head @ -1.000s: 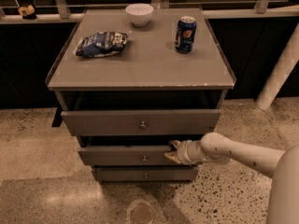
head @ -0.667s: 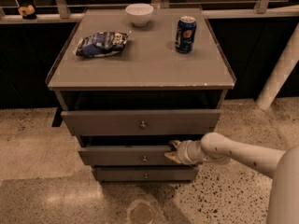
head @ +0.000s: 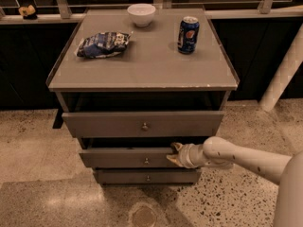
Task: Open middle drawer
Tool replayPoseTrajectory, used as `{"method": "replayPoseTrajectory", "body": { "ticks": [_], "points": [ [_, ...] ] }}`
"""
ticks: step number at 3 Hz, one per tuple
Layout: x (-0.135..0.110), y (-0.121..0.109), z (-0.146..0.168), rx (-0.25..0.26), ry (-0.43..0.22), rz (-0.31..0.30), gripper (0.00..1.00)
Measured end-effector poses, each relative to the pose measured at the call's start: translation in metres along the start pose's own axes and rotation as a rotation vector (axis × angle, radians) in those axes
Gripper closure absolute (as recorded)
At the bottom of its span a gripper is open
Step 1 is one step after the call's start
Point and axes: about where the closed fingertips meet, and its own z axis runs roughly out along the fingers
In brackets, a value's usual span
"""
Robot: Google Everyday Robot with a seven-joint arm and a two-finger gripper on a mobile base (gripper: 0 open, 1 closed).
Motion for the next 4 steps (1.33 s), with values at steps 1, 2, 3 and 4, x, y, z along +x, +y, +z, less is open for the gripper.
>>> {"method": "replayPoseTrajectory", "body": {
  "ticks": [1,2,3,4],
  "points": [
    [0.0000,0.0000,0.0000,0.000,0.000,0.000,1.00],
    [-0.0013,-0.0011,-0.0002,0.004,0.004,0.000,1.00],
    [-0.0004,0.0001,0.0008,0.011,0.025,-0.009,1.00],
    [0.0081,0.0003,-0.0024,0.037,0.140,-0.068,1.00]
  ]
}}
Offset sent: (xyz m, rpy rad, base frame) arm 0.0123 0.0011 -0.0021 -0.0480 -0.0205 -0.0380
